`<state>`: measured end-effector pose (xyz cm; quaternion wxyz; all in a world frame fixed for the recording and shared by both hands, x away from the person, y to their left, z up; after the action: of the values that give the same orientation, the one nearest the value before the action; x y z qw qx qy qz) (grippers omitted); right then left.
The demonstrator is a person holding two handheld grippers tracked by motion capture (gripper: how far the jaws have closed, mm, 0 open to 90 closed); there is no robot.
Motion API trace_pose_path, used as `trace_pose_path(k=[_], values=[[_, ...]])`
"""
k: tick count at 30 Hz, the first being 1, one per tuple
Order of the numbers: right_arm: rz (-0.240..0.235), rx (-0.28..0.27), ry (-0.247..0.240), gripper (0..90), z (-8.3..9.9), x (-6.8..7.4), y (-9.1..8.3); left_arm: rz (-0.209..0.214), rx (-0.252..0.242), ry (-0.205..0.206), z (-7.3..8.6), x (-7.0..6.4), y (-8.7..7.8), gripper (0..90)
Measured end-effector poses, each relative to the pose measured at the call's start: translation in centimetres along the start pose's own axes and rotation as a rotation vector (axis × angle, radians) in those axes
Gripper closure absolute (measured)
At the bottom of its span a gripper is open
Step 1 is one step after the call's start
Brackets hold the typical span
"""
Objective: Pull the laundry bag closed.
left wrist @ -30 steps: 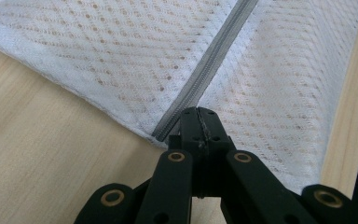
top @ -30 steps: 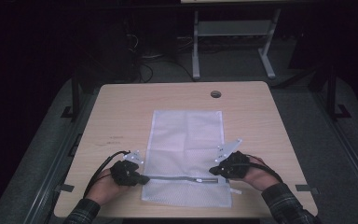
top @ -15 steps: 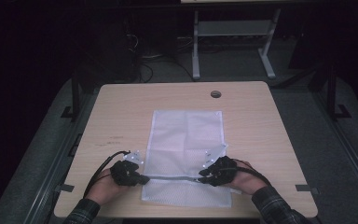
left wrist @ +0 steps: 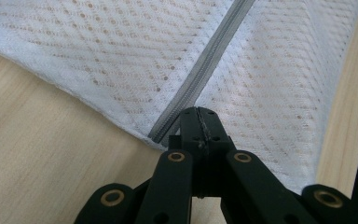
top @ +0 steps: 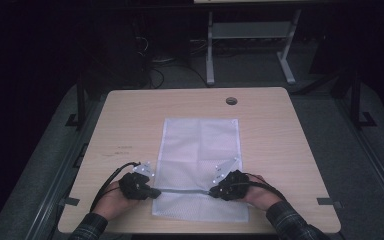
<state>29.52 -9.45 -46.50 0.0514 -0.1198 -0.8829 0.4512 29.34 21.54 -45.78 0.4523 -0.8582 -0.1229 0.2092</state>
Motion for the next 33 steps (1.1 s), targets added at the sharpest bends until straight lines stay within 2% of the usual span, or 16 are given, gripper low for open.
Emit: trace_pose_path(k=[4,11,33], values=[[0.008,0.012,0.003,81.7,0.1,-0.2,-0.4,0.0,0.002,-0.002,0.0,0.0,0.0,90.0],[-0.001,-0.005,0.018,81.8,0.3,-0.5,-1.9,-0.001,0.002,-0.003,0.0,0.0,0.0,90.0],[0.039,0.02,0.057,81.8,3.6,-1.0,-5.2,-0.008,0.004,-0.003,0.0,-0.1,0.0,90.0]])
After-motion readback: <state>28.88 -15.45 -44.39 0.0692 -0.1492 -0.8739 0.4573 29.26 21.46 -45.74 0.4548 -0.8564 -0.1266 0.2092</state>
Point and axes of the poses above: each handheld gripper's, and its own axes: y roughly forward along the jaws, z roughly out of its underside, x roughly to its left, the point moved 1 cm from there along y, roughly forward along the jaws, and after that the axes turned 4 degrees about z, right-handed, at the moved point
